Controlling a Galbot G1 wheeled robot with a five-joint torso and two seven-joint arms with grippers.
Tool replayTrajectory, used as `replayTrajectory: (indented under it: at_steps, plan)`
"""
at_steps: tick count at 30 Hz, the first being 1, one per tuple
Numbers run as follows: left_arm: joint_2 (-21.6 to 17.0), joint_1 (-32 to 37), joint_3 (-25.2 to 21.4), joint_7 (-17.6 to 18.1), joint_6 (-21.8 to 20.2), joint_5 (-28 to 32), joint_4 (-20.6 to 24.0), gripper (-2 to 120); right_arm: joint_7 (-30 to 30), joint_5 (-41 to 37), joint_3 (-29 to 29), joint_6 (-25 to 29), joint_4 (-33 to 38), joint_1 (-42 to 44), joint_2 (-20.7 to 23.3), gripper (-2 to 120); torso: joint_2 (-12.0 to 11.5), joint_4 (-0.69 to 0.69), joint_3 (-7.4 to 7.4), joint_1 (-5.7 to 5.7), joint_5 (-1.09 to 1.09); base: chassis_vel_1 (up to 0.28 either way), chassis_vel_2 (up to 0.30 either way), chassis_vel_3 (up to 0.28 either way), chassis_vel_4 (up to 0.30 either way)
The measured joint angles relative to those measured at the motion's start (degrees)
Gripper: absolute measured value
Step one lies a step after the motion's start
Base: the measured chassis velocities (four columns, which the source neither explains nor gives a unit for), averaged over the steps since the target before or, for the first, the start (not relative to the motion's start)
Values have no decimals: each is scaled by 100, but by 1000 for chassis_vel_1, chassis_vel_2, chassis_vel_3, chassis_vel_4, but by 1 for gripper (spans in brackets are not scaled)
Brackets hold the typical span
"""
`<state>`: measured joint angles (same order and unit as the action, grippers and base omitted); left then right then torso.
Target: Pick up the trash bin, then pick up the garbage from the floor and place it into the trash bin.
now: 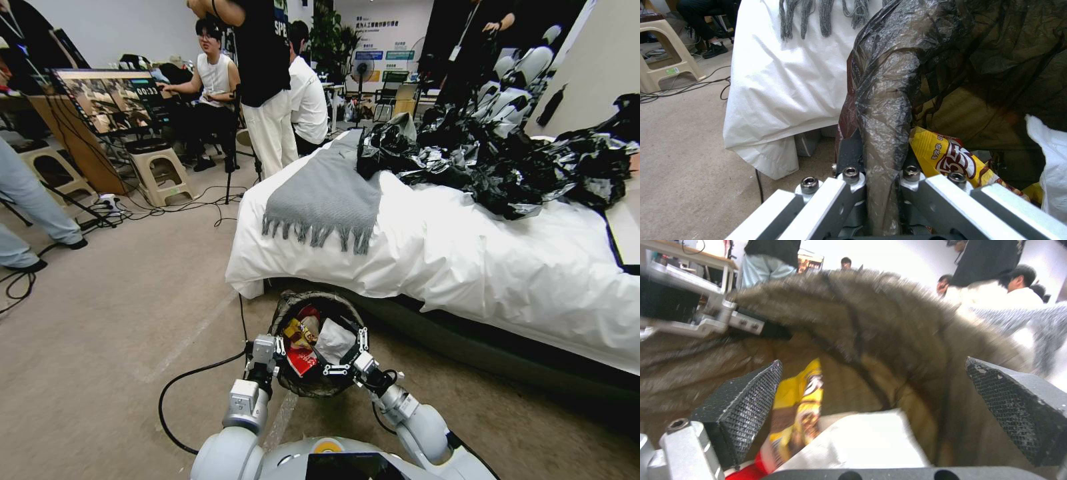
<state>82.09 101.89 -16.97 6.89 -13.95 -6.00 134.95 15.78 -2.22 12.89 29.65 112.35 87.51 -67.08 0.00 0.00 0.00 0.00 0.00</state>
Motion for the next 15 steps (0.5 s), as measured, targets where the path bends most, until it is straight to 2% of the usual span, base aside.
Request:
replayTrajectory:
  at_steps: [9, 15]
  plan:
    - [12, -30, -28, 9, 0, 13, -59, 0, -33, -2, 76, 171, 300, 162, -97, 100, 0, 0, 0, 0, 0, 0, 0, 0, 0]
    - [36, -99, -84, 25, -3, 39, -199, 0, -91, 26, 158, 286, 886, 402, -268, 100, 0, 0, 0, 0, -1, 0, 0, 0, 0]
